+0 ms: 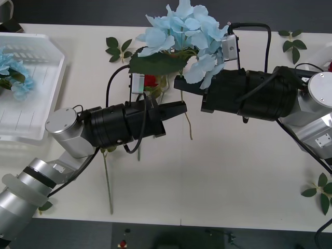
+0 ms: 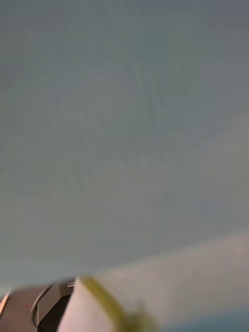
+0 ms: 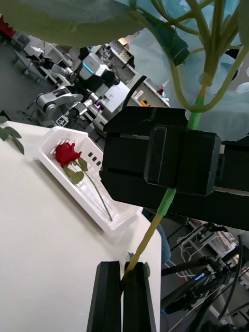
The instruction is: Put the red flowers into the right box and the blue flowers into the left box
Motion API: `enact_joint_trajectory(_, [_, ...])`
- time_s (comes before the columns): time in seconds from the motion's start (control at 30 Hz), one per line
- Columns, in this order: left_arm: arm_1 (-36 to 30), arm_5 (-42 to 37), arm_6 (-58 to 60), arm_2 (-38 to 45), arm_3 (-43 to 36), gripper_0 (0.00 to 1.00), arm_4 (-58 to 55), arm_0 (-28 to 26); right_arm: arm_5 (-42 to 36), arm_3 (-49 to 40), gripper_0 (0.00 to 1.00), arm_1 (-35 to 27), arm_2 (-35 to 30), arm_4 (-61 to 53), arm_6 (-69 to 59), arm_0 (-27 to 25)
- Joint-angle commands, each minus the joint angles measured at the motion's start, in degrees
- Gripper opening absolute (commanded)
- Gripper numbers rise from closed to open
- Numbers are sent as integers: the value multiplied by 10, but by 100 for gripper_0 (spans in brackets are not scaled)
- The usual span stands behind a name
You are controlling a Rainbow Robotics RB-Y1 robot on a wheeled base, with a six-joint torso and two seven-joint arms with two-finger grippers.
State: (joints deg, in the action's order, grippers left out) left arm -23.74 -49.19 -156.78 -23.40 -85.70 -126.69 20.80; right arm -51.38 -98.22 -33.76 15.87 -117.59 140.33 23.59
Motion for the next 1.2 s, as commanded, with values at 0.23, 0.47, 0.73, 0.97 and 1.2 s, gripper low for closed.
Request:
enact_joint_trajectory(0.23, [-8,20,18,5,-9,0,14,13,-2,-18,100,7,6,-6,-25,21])
enact_joint_trajectory(0.47, [-30,26,18,6,-8,0,2,12,-2,-19,100,8,6,-6,-25,21])
enact_joint_trajectory(0.73, [-112,12,18,64,-9,0,-12,11,-2,-18,100,8,6,-6,-25,21])
enact_joint_trajectory(0.97, [-168,7,18,155,1,0,57,11,0,-18,100,7,6,-6,-25,20])
enact_joint_trajectory(1.2, [-181,-42,18,315,48,0,181,12,8,-18,100,-27,6,-6,-29,21])
